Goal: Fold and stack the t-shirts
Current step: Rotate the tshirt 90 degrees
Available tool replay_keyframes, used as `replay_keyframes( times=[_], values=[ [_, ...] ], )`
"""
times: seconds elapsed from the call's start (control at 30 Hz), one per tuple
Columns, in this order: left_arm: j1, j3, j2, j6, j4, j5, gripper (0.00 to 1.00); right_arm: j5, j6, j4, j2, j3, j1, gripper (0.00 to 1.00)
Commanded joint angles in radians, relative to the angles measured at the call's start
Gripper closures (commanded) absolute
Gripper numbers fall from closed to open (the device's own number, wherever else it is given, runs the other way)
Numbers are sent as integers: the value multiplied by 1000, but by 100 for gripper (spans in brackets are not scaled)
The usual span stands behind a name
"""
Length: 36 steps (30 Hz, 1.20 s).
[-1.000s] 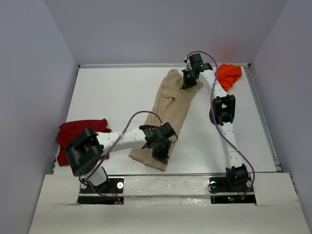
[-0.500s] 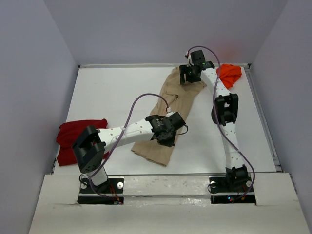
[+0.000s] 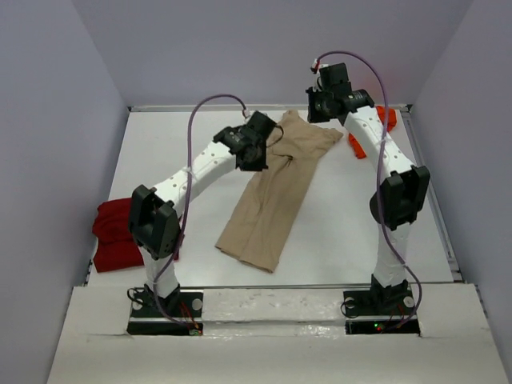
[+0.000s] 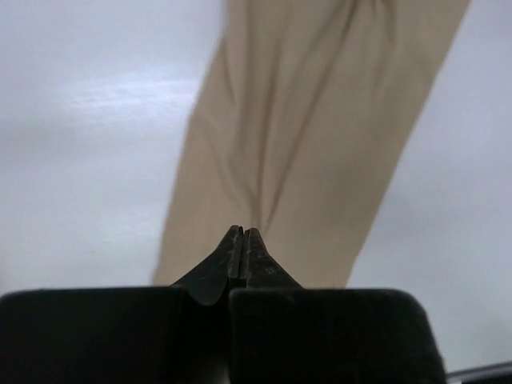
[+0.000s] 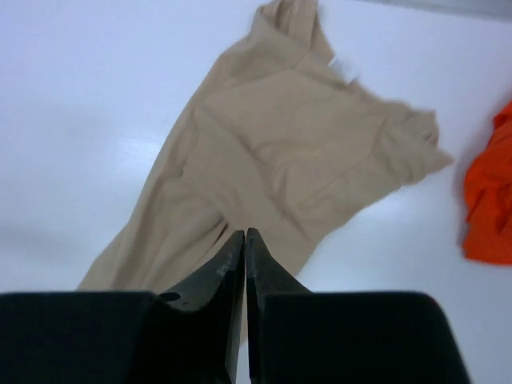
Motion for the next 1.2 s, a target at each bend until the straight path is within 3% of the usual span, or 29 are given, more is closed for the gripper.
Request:
replay_keyframes(
  times=[0.0, 0.03, 0.1, 0.2, 0.33, 0.73, 1.17],
  values=[
    [141, 302, 132, 131, -57, 24, 100, -34, 141, 40, -158, -282, 22, 100],
    [158, 361, 173, 164, -71, 33, 100, -58, 162, 98, -190, -424, 35, 100],
    [200, 589, 330, 181, -158, 71, 100, -73, 170, 131, -261, -529, 68, 100],
    [221, 767, 483, 220, -196, 110, 100, -37, 179, 154, -312, -668, 91, 100],
    [255, 694, 522, 212, -41, 239, 100, -44, 201, 165, -340, -731, 100, 100],
    [263, 666, 591, 250, 91, 361, 100, -66, 205, 149, -375, -768, 100, 100],
    [251, 675, 663, 229, 266, 746, 100, -18, 198, 148, -436, -831, 100, 100]
  ],
)
